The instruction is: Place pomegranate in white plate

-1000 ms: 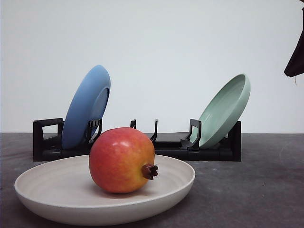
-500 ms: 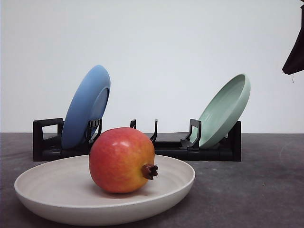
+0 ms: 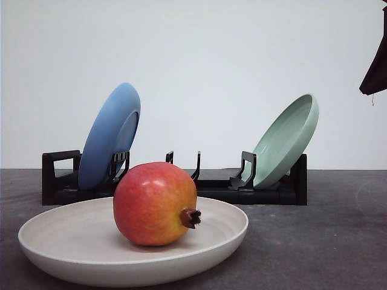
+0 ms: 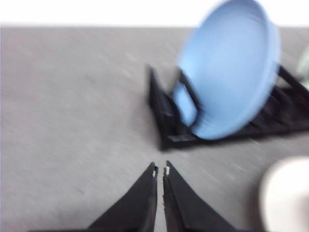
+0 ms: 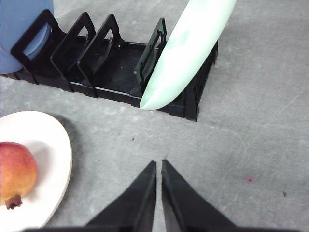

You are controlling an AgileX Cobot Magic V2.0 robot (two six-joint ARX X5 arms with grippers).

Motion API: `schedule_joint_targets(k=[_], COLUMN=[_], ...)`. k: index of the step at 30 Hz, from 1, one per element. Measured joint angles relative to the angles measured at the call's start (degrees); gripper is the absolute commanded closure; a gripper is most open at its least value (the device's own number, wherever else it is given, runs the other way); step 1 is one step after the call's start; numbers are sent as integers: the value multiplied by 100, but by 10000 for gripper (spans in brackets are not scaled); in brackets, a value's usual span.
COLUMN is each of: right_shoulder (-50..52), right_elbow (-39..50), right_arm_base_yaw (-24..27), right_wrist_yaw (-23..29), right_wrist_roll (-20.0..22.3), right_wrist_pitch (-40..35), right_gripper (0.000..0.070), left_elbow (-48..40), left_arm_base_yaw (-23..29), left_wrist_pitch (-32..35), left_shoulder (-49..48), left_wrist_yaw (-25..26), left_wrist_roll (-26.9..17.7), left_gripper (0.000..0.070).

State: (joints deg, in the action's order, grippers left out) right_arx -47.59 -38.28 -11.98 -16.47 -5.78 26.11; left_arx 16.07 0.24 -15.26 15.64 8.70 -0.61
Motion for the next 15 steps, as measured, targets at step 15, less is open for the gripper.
schedule_joint_targets(k=[15], right_shoulder=[0], right_elbow=[0], right_arm_base_yaw=[1], right_wrist_yaw=[0], right_wrist_roll=[0], right_wrist_pitch=[0], right_gripper=[686], left_elbow=[-1482], left_arm_base_yaw=[130], left_wrist_pitch=[587], left_shoulder=[-1538], left_wrist_yaw=[-1171], left_wrist_roll=[282], left_gripper=[700])
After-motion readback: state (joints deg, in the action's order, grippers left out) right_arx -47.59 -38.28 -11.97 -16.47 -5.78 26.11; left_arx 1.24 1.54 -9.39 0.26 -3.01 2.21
